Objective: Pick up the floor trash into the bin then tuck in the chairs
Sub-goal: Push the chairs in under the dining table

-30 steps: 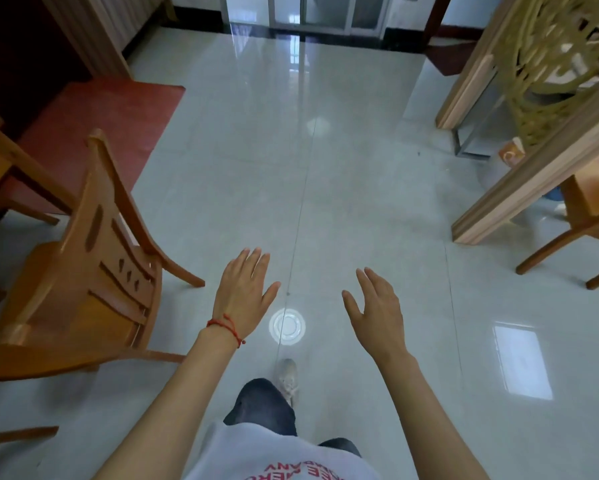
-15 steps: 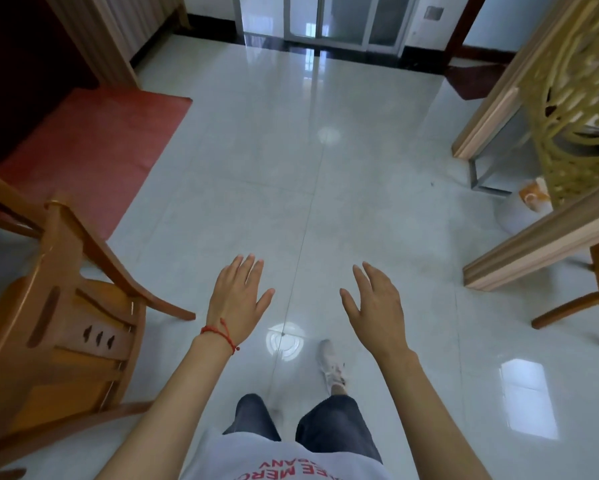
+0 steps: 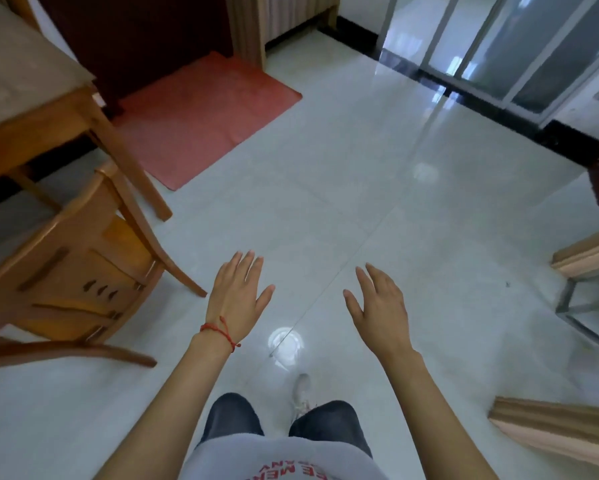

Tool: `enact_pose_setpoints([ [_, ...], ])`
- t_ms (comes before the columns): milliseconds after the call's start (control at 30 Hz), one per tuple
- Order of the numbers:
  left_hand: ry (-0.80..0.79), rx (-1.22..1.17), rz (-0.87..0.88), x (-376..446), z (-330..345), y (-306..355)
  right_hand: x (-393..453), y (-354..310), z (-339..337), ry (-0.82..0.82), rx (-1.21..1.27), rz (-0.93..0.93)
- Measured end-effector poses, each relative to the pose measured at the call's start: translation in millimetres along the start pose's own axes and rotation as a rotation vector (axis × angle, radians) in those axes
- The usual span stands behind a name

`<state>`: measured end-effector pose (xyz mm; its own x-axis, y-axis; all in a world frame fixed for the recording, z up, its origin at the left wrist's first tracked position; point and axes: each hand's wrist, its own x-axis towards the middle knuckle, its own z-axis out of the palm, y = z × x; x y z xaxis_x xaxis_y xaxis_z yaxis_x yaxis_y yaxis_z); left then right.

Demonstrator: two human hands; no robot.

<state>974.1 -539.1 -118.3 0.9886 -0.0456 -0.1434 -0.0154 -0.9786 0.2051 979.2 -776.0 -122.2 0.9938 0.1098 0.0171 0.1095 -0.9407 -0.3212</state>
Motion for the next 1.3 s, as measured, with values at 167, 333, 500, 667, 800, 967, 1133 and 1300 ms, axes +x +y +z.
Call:
enact_pose_setpoints([
  [167, 0.08, -0.034, -0.193, -17.4, -6.3, -17.0, 37.3, -28.6, 4.1, -0.092, -0.051, -0.256],
  [333, 0.054, -0.013, -0.431, -46.9, -9.3, -50.3, 63.5, -81.0, 20.9, -0.139, -0.054, -0.493],
  [500, 0.087, -0.041, -0.615, -79.7, -13.0, -86.9, 81.5, -139.3, 44.1, -0.194, -0.039, -0.697],
  [667, 0.206, -0.113, -0.771, -96.9, -15.5, -120.4, 92.6, -200.9, 61.9, -0.224, -0.088, -0.88],
  [800, 0.244, -0.139, -0.864, -98.6, -24.0, -147.1, 103.2, -245.1, 69.3, -0.203, -0.138, -0.999],
  [967, 0.281, -0.153, -0.924, -100.2, -32.8, -175.2, 121.4, -288.0, 81.5, -0.164, -0.123, -1.076],
  [1133, 0.393, -0.302, -1.034, -99.2, -36.3, -190.8, 133.5, -312.6, 93.1, -0.298, -0.055, -1.035],
  [1300, 0.678, -0.664, -1.221, -85.0, -53.3, -195.3, 148.3, -338.3, 85.2, -0.543, 0.283, -0.842],
])
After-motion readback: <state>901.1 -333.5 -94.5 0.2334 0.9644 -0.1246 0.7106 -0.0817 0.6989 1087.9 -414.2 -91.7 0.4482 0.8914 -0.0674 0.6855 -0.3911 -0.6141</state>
